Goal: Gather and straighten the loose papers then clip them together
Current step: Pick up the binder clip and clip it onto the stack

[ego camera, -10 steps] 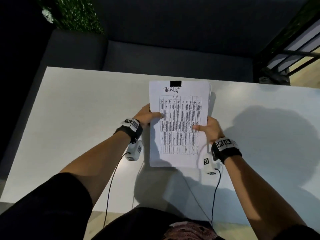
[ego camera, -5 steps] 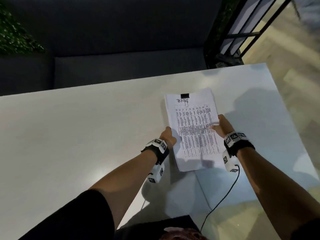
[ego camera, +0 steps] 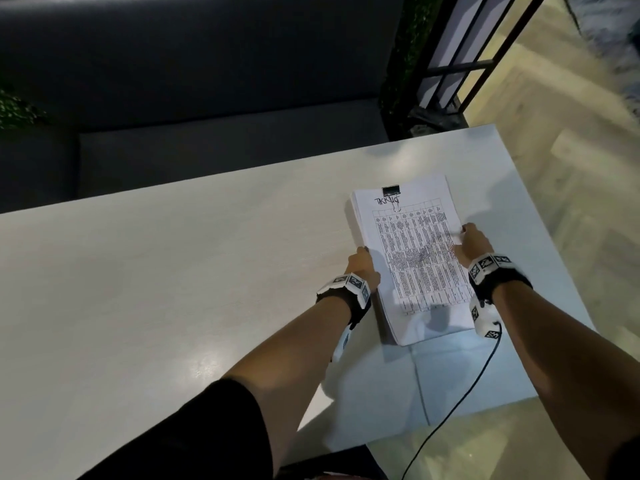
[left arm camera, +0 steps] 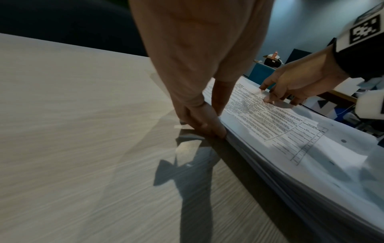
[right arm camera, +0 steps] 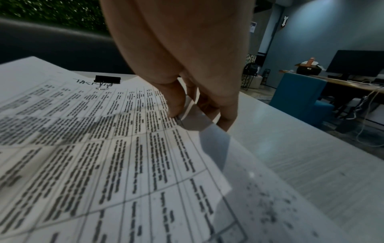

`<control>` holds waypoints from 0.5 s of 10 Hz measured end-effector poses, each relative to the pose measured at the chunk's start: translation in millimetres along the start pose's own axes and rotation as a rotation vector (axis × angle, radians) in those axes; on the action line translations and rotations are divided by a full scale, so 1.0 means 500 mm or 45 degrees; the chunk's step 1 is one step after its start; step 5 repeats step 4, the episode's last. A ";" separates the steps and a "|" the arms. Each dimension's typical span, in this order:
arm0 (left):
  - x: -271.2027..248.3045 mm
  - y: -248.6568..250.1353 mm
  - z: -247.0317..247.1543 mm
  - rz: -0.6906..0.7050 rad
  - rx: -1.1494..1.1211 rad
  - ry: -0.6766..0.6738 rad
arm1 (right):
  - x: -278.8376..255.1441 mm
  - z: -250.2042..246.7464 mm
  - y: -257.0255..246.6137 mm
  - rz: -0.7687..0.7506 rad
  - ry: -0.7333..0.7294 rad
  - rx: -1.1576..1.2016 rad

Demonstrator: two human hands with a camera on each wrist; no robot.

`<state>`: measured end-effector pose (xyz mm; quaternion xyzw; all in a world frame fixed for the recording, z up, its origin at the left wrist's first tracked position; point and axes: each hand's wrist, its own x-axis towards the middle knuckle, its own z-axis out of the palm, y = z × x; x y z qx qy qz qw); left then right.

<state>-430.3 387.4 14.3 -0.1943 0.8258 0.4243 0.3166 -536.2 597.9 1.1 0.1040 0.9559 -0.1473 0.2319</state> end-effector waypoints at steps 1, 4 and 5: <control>0.005 0.017 0.013 -0.027 -0.034 0.008 | 0.016 -0.005 0.013 0.002 0.000 -0.057; -0.021 0.018 -0.029 -0.016 -0.015 -0.070 | -0.014 -0.008 -0.036 0.149 0.027 -0.149; -0.021 0.018 -0.029 -0.016 -0.015 -0.070 | -0.014 -0.008 -0.036 0.149 0.027 -0.149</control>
